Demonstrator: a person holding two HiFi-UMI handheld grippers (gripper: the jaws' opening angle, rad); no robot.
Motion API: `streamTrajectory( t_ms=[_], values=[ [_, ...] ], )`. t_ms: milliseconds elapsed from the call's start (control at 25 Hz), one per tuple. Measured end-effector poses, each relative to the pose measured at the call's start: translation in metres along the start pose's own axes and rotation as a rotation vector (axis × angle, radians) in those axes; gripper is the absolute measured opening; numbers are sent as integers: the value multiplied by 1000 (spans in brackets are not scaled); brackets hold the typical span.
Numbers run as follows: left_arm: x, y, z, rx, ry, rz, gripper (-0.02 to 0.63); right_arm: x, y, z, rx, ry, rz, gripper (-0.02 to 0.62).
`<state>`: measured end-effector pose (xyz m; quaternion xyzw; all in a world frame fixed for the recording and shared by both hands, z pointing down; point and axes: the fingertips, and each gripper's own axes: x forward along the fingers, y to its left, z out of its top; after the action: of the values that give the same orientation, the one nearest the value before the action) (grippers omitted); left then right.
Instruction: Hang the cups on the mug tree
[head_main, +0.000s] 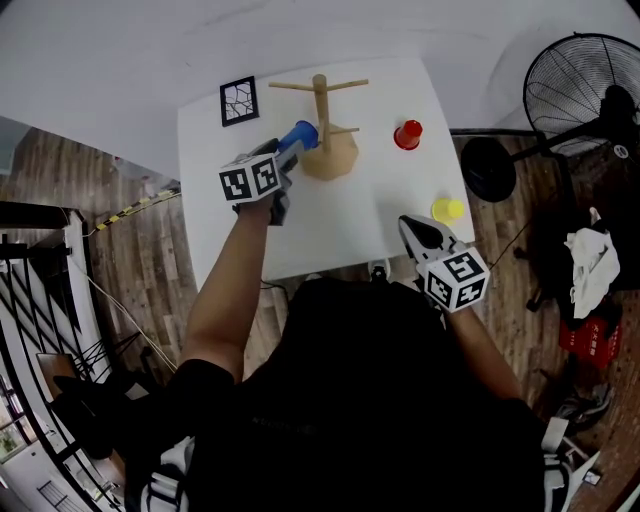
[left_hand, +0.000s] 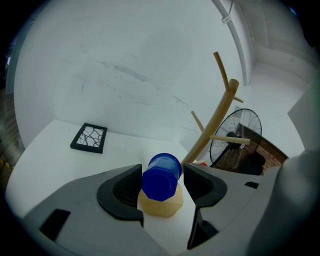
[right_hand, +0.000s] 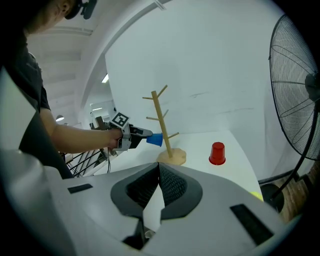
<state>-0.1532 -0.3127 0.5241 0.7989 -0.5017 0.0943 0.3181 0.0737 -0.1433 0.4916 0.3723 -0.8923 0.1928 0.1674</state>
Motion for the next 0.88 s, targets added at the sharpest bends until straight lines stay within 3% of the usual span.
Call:
streamTrajectory(
  t_ms=[480, 880],
  values=[
    [8, 9, 11, 66, 3, 18, 267, -4, -9, -2, 18, -4, -25, 8],
    [1, 2, 18, 53, -33, -5, 267, -1, -9, -1, 13, -3, -19, 8]
  ],
)
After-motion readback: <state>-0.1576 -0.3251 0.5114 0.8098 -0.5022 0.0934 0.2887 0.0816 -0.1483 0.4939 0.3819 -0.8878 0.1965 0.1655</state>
